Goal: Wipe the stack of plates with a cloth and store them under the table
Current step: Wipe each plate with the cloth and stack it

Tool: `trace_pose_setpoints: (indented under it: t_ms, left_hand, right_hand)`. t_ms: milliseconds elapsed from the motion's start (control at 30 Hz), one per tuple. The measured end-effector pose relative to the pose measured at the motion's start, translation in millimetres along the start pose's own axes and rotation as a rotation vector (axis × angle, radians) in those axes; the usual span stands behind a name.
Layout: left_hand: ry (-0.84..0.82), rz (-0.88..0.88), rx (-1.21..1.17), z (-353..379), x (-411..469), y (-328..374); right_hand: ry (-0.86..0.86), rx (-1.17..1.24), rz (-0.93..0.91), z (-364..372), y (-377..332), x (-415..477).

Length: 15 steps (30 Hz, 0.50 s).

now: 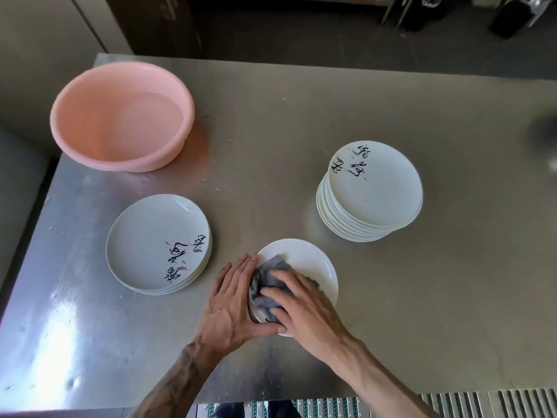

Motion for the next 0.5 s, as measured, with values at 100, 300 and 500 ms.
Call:
trace_pose_setpoints:
  t_ms: [100, 300, 500]
  left_hand:
    - [-0.020, -0.026, -0.001, 0.1, 0.2, -1.6]
    - [-0.033, -0.040, -0.005, 0.4, -0.3, -2.3]
    - [-0.046, -0.030, 0.010, 1.1, -0.7, -2.3]
  right_hand:
    - [0.070, -0.008, 0.096, -18.7, 23.8, 9.1]
    - [0.064, -0.061, 0.310, -29.4, 40.8, -23.9]
    - [0.006, 0.033, 0.269, -9.1, 18.5, -45.6]
Point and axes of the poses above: each hand's wrist, its own x-axis towards the middle knuckle, its own z-axis out of the palm, y = z × x, the point moved 7 cm from there along x, towards the middle knuckle, and after that the axes turned 4 degrees about -x, right-handed, at the moved point
